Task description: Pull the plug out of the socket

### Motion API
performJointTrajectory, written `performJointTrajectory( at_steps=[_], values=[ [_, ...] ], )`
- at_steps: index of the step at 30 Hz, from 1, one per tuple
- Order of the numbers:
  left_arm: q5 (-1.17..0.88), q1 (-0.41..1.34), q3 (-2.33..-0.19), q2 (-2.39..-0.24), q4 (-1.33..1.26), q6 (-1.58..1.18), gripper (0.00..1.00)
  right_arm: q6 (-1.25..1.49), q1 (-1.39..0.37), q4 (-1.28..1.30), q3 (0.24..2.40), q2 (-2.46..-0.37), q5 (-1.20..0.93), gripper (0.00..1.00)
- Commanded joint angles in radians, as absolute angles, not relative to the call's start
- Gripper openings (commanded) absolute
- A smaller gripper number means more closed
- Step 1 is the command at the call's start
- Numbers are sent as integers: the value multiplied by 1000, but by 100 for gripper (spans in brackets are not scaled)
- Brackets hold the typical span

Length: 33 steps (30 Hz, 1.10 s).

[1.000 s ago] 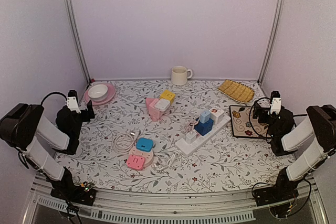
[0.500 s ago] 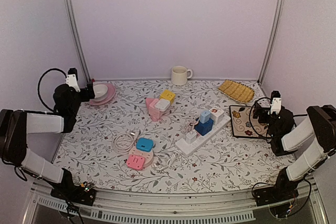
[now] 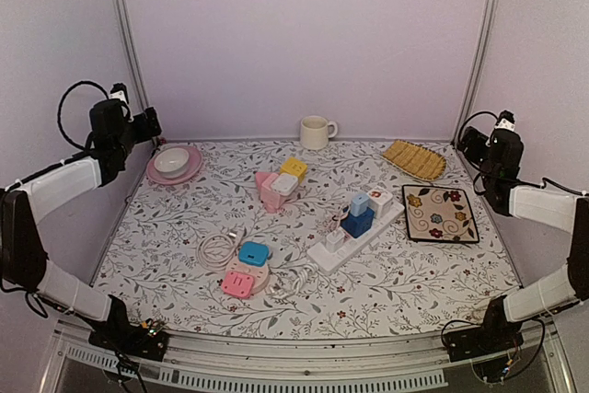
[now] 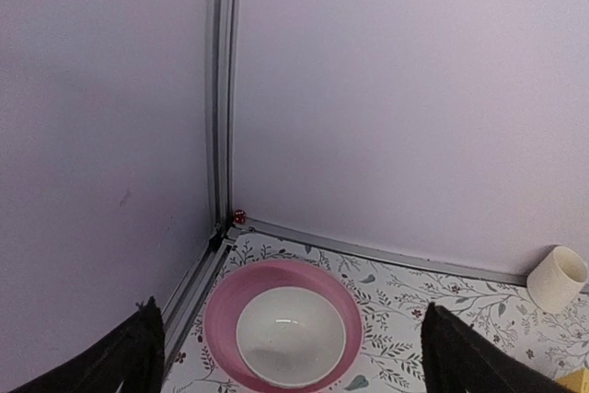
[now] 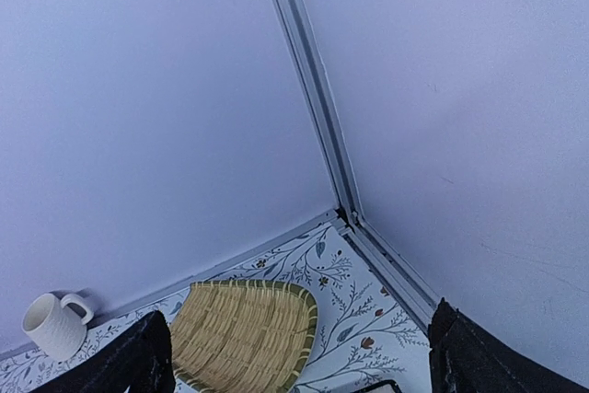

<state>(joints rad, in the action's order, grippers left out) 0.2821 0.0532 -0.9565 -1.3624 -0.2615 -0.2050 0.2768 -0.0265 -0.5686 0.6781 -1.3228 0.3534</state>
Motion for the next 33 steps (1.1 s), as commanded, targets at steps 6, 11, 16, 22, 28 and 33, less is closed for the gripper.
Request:
performJointTrajectory(
  at_steps=[6,11,16,22,28,33],
  values=[
    [211,46,-1091,-1403,-28,-279,97,460,-17,-288,764,-1300,365,99],
    [233,112,-1133,-1442,73,-293,97,459,-17,-177,826,-1349,266,99],
    [263,289,-1199,-1516,146,-287,97,457,-35,-135,824,-1362,185,99],
    [199,472,-1286,-1630,196,-342,97,356,-166,-45,854,-1414,159,99],
    [121,646,-1420,-1782,246,-340,97,334,-280,61,901,-1466,72,99],
    [78,752,-1578,-1907,295,-295,96,276,-339,88,901,-1501,-18,99]
  ],
)
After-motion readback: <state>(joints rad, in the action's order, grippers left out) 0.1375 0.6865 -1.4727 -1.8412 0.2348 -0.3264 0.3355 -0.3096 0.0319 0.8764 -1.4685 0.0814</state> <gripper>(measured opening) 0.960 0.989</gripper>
